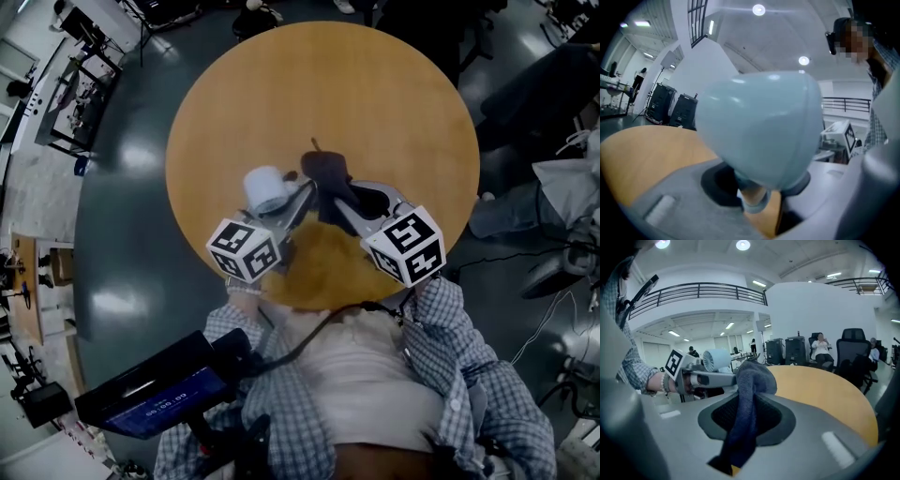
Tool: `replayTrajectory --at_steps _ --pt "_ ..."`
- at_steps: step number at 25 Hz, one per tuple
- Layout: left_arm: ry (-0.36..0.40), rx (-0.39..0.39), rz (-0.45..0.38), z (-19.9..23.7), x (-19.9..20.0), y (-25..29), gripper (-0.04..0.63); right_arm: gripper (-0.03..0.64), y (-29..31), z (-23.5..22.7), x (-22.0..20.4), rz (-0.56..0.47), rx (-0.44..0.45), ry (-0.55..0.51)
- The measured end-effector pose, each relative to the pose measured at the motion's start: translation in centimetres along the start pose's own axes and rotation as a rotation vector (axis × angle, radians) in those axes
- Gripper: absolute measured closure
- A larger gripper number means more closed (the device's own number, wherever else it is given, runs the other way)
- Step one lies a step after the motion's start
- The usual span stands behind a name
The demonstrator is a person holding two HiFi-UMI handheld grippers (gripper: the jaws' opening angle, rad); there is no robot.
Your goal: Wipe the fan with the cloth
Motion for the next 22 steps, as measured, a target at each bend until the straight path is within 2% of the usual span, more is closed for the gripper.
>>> replayTrajectory --at_steps 5,9,13,18,22 --pt "-0.017 -0.08 -0.039 -0.8 0.6 0.3 0.423 0.529 0.2 -2.2 -3.6 0.087 -0.042 0.087" --pt "-0.01 -0.123 -0.045 -1.2 0.9 0.5 0.423 0.529 0.7 -3.4 -5.3 0.113 -0.055 0.145" --pt "-0.011 -0.124 -0.049 -1.3 1.1 0.7 0.423 0.529 1.3 -3.1 -5.9 0.095 -0.014 0.213" --pt "-0.007 -0.104 -0.045 -1.0 1.1 0.6 0.425 0.529 2.3 -0.8 -6.6 0.112 0.068 0.221" --pt "0.017 -0.086 -0.014 -0.8 0.8 0.7 0.425 0.529 2.2 -0.3 -7.8 0.151 0.065 0.217"
Point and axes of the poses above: the fingertips, and each gripper's own axes: y forward along the fingers, z to its left, x out of its top, the point moved 10 cm from there along -y, backward along the fingers, and after that the axes turned 6 degrees about -x, right-handed, at the moved point
